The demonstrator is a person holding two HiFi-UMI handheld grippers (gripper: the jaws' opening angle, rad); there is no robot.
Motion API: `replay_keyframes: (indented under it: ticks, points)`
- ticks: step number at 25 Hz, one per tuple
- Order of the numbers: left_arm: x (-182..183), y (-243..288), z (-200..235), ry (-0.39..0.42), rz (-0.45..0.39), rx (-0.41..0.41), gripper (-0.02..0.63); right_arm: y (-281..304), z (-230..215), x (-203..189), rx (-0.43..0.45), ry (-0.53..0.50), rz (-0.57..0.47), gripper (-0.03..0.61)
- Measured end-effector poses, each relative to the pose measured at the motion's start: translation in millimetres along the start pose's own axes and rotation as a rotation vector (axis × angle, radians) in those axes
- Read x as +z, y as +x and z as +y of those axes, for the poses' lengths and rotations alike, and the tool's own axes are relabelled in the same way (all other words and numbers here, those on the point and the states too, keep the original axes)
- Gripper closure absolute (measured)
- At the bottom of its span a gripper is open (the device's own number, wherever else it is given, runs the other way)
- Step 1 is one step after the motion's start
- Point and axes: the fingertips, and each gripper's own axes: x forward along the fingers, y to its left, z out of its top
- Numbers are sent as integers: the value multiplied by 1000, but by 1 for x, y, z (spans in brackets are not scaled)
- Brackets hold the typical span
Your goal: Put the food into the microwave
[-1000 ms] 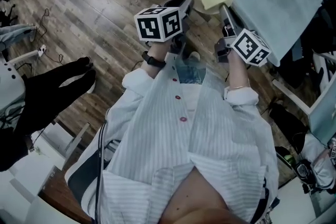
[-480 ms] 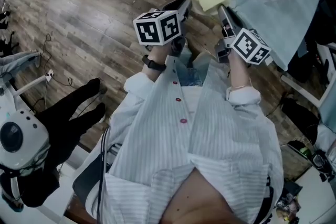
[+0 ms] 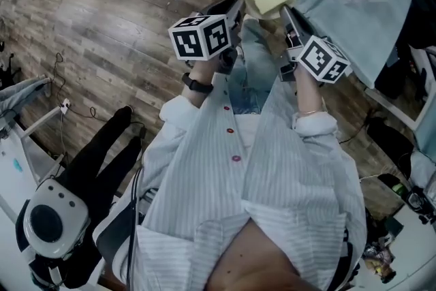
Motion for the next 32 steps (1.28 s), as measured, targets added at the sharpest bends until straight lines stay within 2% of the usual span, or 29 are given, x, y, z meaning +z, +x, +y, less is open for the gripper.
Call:
replay_keyframes:
  ticks: [10, 21, 26, 32]
  points:
    - [19, 48, 9, -7, 29, -4, 554, 31, -32, 23, -23, 31, 8, 500]
    - [57, 126, 2, 6, 101, -32, 552, 65, -81, 79, -66, 77, 2, 500]
    - [67, 155, 3, 0, 128, -22, 551, 80, -102, 93, -79, 99, 22, 500]
    - [76, 177, 4, 9, 142, 0, 551, 90, -113, 106, -75, 78, 34, 500]
